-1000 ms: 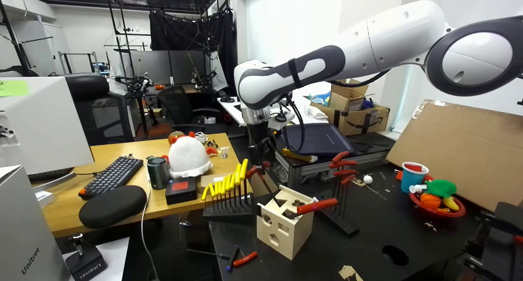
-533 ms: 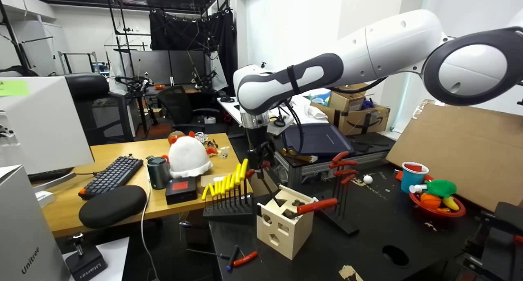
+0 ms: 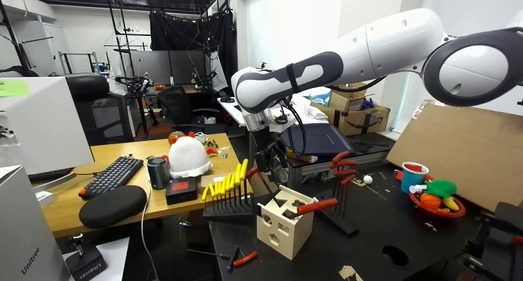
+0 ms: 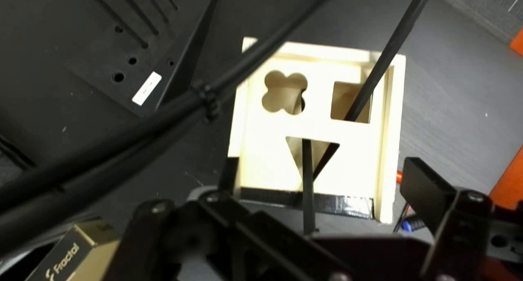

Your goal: Pick up the orange object and put it on the holder.

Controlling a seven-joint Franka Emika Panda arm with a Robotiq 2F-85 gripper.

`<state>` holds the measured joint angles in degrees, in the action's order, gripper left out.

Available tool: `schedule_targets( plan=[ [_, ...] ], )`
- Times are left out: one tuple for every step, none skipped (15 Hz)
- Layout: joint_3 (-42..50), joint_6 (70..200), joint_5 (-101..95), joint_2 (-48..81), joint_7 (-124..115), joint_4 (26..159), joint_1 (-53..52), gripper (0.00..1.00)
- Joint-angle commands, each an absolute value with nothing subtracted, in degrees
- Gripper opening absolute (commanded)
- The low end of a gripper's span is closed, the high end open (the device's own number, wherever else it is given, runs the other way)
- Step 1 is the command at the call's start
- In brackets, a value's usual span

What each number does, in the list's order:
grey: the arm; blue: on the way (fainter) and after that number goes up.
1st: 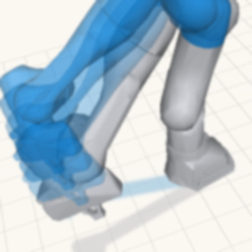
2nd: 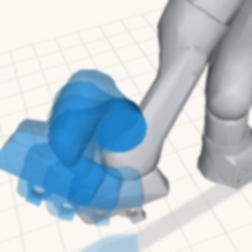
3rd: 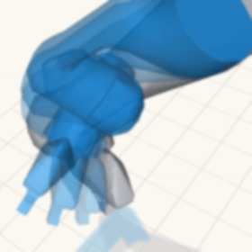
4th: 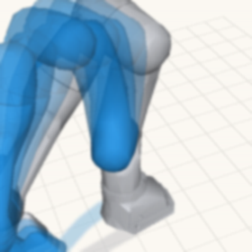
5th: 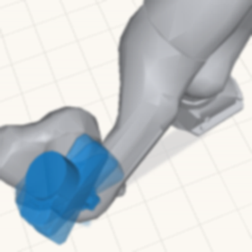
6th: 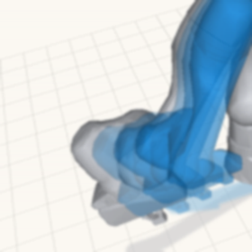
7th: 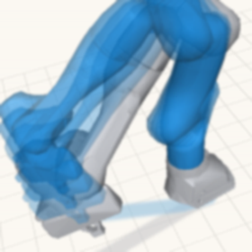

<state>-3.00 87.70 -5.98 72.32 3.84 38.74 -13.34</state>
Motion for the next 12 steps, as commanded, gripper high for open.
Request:
schedule_targets(
  plan=[
    [-3.55,81.42,-4.36,67.38,0.54,43.58,-12.78,1.0],
    [-3.72,81.8,-4.02,66.2,-0.3,45.08,-12.68,1.0],
    [-3.79,82.29,-3.79,65.09,-1.24,46.45,-12.68,1.0],
    [-3.92,83.28,-3.35,63.22,-2.52,49.21,-12.6,1.0],
    [-4.05,84.16,-2.75,61.52,-3.63,51.74,-12.41,1.0],
    [-4.17,85.14,-2.08,59.95,-4.38,54.3,-12.23,1.0],
    [-4.15,86.04,-1.42,58.52,-5.28,56.5,-12.16,1.0],
    [-4.21,86.97,-0.72,57.24,-5.9,58.65,-12.01,1.0],
    [-4.2,87.87,-0.03,55.81,-6.64,60.96,-11.9,1.0],
    [-4.25,89.22,0.75,54.44,-7.04,63.26,-11.73,1.0],
    [-4.4,90.61,1.57,53.09,-7.08,65.59,-11.53,1.0],
    [-4.62,92.13,2.44,51.77,-6.74,67.94,-11.3,1.0]
  ],
)
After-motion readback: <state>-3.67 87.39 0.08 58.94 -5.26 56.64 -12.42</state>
